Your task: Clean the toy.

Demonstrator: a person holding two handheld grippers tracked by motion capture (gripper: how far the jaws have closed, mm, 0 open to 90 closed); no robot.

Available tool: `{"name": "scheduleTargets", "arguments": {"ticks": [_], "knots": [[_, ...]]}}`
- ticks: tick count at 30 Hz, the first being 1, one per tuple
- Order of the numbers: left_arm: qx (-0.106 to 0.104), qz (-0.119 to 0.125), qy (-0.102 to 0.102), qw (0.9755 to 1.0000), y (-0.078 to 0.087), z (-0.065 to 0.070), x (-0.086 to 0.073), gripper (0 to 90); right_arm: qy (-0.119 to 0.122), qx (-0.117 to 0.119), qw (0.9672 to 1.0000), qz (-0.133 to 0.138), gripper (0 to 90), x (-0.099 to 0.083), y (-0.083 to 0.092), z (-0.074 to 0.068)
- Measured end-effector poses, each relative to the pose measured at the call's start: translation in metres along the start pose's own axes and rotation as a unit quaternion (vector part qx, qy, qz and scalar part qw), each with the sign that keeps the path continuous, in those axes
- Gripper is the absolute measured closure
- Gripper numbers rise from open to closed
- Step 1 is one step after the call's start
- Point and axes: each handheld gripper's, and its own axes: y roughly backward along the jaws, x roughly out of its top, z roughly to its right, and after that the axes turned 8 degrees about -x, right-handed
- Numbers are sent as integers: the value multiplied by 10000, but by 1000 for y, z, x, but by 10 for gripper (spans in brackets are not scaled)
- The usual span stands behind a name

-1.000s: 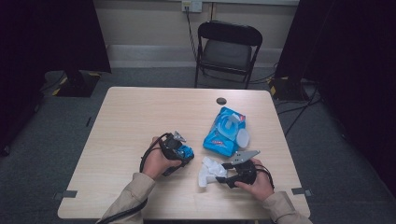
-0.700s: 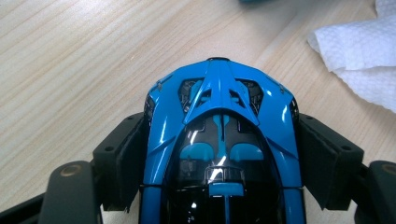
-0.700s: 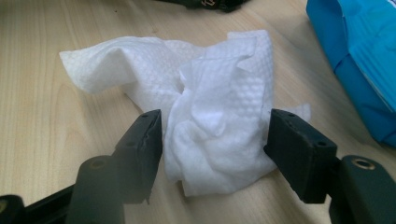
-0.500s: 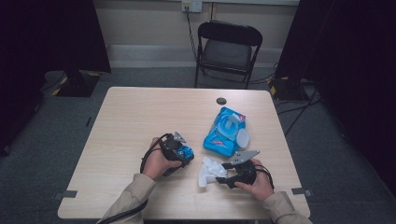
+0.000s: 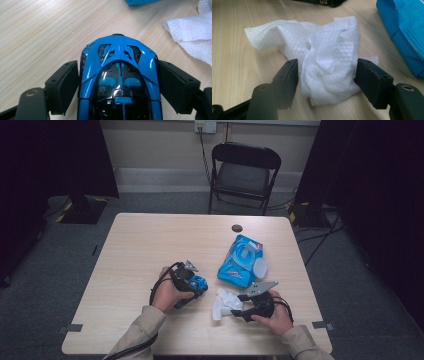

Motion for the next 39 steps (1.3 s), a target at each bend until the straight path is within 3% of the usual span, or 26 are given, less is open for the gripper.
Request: {"name": "scheduleTargets", "arguments": {"ticks": [7,17,25,34,36,37,39], "knots": [[-8,56,103,9999,3,-1,2,170,9,3,10000,4,347,0,0,0],[63,244,63,9997,5,0,10,160,1,1,10000,14,345,0,0,0],[-6,60,151,9999,-7,0,12,161,14,-3,10000,9,345,0,0,0],[106,-66,232,9997,-13,0,11,168,14,-2,10000,16,343,0,0,0],[121,-74,220,9997,-13,0,11,190,14,-1,10000,19,343,-1,0,0],[33,-48,169,9998,-13,0,12,235,16,0,10000,22,342,-1,0,0],[14,-101,149,9998,-12,0,12,233,19,1,10000,25,341,-1,0,0]]}}
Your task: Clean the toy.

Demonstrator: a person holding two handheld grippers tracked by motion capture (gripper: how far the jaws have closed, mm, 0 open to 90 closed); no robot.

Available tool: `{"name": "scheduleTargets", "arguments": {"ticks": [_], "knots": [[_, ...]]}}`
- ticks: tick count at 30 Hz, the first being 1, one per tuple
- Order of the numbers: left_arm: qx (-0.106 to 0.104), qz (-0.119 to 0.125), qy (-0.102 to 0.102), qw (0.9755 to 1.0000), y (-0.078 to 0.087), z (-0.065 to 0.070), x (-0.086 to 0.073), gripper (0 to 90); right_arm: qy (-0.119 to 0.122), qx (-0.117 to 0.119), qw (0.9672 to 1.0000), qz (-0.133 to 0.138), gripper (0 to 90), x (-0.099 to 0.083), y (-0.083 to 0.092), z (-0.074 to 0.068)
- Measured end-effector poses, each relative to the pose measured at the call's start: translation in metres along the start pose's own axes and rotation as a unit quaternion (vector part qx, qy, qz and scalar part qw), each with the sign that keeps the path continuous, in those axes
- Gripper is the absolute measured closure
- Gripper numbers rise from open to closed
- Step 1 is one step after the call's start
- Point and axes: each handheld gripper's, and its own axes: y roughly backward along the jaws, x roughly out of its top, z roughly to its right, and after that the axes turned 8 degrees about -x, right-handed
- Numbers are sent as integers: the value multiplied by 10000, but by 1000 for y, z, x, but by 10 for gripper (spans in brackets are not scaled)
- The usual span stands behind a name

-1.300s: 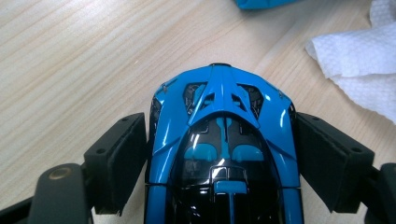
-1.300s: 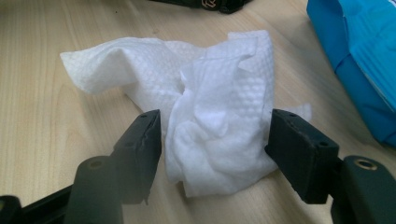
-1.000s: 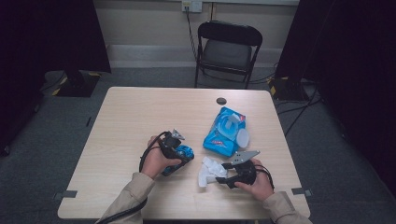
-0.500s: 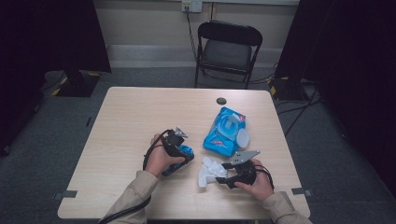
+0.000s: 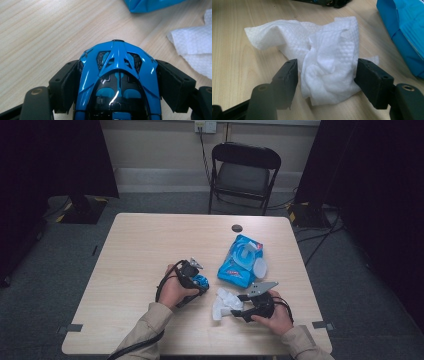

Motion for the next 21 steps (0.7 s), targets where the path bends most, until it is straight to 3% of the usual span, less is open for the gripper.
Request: {"name": "scheduleTargets", "arguments": {"ticks": [12,21], "knots": [[36,-42,44,10000,13,1,10,192,-1,-3,10000,-6,342,0,0,0],[51,-243,98,9996,0,0,14,181,5,2,10000,6,342,0,0,0]]}}
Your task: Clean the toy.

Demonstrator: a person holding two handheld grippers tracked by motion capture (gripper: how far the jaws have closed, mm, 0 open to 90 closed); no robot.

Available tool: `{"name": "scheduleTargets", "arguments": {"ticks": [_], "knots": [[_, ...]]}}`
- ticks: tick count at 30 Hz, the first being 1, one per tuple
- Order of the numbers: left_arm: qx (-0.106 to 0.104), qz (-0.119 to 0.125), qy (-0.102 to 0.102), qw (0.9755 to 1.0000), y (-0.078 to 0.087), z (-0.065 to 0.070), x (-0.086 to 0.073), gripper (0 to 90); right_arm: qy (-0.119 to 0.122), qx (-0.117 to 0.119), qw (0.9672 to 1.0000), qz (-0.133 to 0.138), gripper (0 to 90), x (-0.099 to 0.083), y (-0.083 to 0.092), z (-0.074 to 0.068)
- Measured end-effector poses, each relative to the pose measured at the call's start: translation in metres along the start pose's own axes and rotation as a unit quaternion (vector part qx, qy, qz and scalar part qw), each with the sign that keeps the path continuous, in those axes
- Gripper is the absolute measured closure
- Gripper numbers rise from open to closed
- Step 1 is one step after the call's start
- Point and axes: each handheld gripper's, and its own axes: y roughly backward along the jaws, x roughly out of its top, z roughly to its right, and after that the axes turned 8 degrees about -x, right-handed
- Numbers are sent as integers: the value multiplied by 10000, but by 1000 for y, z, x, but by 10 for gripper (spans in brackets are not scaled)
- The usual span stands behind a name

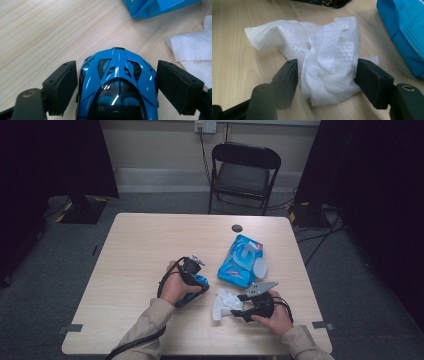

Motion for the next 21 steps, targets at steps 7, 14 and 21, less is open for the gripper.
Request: {"name": "scheduleTargets", "arguments": {"ticks": [7,14,21], "knots": [[-37,-70,61,10000,-6,0,2,208,2,2,10000,4,341,0,0,0],[-6,-86,-24,10000,-5,1,2,247,6,-5,10000,5,341,0,0,0],[57,-21,-72,10000,-4,2,0,257,5,-8,10000,6,340,0,0,0]]}}
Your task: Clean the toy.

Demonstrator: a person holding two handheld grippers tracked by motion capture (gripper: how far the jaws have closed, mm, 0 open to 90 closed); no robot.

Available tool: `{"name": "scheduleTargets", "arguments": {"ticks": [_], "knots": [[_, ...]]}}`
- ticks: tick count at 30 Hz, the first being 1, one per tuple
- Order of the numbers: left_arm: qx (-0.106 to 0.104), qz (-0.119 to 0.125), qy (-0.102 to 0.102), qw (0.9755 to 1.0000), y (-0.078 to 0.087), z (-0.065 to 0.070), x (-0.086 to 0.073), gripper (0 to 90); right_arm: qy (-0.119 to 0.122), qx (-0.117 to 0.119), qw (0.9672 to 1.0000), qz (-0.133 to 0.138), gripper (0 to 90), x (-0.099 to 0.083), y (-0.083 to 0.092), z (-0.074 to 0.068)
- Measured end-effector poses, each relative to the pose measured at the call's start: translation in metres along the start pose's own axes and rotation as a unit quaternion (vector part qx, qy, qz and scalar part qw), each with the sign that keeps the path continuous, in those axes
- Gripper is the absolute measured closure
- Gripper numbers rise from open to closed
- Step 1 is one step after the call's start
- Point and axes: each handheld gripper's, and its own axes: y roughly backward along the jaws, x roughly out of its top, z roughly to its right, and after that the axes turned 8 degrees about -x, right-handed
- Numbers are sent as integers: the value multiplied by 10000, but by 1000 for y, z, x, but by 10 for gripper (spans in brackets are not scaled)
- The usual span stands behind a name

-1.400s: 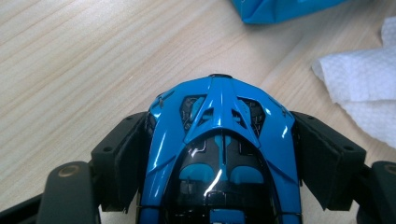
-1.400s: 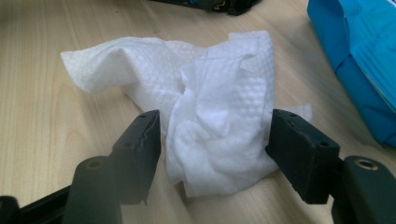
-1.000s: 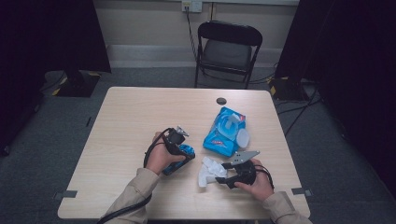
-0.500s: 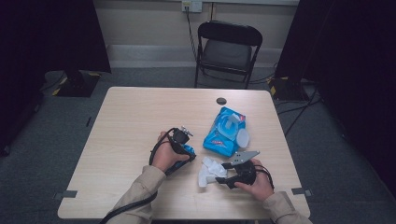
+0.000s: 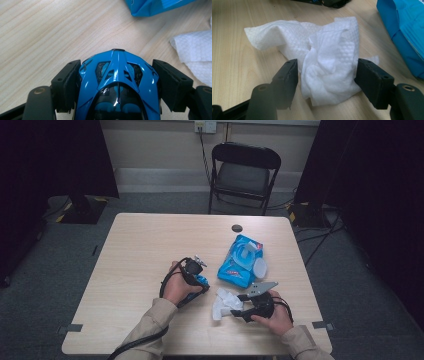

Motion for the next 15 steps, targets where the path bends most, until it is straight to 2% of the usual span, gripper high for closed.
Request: {"name": "scheduleTargets", "arguments": {"ticks": [4,5,8,12,15], "knots": [[46,119,14,9999,3,1,-1,260,-3,5,10000,2,341,0,0,0],[6,223,6,9998,7,0,-1,260,-10,10,10000,13,340,0,0,1],[-46,296,-21,9995,12,1,-1,261,-11,9,10000,19,340,0,0,1],[-162,572,-43,9982,26,0,-5,261,-15,4,10000,11,341,0,0,1],[-203,687,-33,9974,36,0,-7,261,-15,-5,10000,3,340,0,-1,1]]}}
